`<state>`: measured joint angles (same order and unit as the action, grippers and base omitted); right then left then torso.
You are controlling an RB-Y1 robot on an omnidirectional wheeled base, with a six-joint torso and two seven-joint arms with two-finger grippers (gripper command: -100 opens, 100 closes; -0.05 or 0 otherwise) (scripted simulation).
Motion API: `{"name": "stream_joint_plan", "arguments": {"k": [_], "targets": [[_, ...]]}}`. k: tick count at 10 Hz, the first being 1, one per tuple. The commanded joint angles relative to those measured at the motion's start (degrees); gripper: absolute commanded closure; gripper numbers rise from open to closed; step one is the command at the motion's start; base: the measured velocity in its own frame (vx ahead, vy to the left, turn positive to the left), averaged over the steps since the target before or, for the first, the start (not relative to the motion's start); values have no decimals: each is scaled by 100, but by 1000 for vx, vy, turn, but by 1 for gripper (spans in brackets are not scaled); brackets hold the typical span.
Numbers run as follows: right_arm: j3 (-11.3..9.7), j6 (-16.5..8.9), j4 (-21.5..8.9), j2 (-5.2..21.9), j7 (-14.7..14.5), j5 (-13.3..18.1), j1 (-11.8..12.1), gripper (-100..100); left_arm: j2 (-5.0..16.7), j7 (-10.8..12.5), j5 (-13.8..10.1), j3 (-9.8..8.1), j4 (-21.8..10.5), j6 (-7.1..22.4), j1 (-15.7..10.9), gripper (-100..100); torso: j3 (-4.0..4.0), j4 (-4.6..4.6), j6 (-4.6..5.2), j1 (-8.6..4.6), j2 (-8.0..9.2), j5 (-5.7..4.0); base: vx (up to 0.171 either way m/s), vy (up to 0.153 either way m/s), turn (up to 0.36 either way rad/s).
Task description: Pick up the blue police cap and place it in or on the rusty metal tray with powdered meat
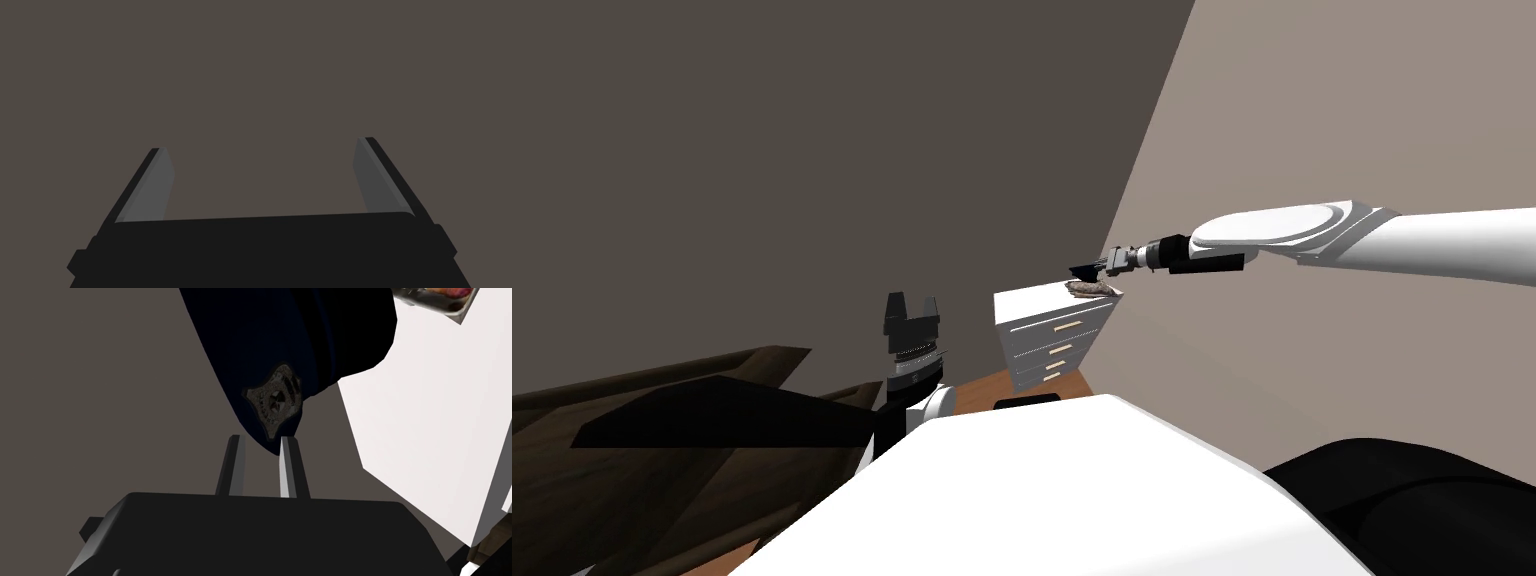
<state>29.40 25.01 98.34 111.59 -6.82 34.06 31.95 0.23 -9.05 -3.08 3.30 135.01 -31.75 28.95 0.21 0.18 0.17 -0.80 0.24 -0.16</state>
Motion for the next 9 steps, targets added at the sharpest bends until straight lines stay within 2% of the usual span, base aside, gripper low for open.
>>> {"name": "stream_joint_plan", "arguments": {"k": [1,4,8,9], "targets": [[82,14,60,26,201,175,-9,100,0,0,0,0,0,0,0,0,0,0,0,0,0,0,6,-107,9],[335,193,-49,215,452,229,97,100,-1,0,0,1,0,0,0,0,0,0,-3,49,-1,12,11,-53,-8],[740,540,-264,420,890,356,378,100,-1,0,0,1,0,0,0,0,-1,2,-2,35,-4,11,25,-90,-9],[672,474,-226,392,814,339,324,100,-1,0,0,1,0,0,0,0,0,3,-2,35,-3,11,11,-39,2]]}}
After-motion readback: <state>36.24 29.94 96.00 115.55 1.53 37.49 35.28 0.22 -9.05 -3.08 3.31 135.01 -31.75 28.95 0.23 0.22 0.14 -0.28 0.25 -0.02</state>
